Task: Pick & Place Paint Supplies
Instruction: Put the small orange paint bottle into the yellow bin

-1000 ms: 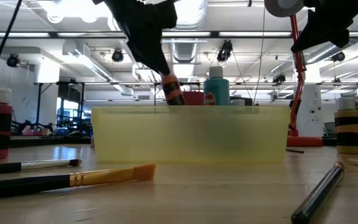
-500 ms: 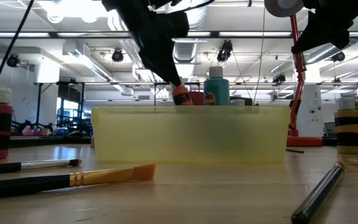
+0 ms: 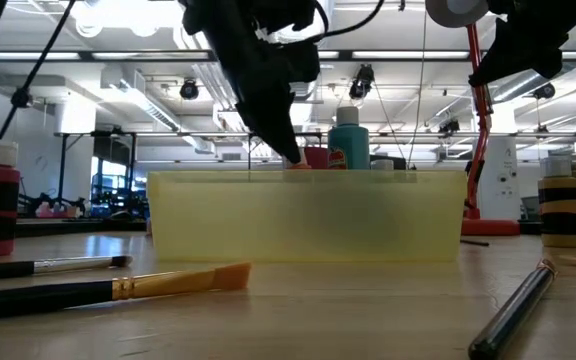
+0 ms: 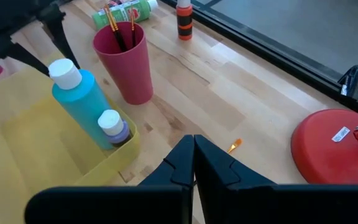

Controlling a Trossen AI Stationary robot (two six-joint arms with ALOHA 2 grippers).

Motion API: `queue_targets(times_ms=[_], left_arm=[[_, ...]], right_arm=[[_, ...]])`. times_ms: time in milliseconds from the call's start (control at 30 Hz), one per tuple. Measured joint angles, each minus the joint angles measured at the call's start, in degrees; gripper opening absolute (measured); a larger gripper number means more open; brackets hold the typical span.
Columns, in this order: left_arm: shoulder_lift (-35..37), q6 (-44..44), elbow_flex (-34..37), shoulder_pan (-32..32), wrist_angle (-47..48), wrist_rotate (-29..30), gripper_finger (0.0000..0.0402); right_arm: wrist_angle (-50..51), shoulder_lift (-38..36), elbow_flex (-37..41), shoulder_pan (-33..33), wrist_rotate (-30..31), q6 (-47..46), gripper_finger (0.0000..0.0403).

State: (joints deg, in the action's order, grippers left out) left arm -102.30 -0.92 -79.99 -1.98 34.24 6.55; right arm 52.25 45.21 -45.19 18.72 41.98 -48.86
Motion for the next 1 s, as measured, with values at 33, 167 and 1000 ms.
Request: queue_targets(times_ms=[33,167,1000], left_arm=[[-0.33,-0.04,0.0,0.0,-0.03,0.0,0.0124],[-1.36,-0.05,0.0,0.0,-0.44,0.0,0.0124],[-1.86,-0.4,0.04,-0.11,-2.76,0.0,0.0169]], right_arm=[[0.01,0.0,0.0,0.0,0.01,0.0,0.0008],[0.0,0.0,0.0,0.0,0.0,0.0,0.0008],[-0.02,0.0,0.44,0.02,0.0,-0.02,0.0008]])
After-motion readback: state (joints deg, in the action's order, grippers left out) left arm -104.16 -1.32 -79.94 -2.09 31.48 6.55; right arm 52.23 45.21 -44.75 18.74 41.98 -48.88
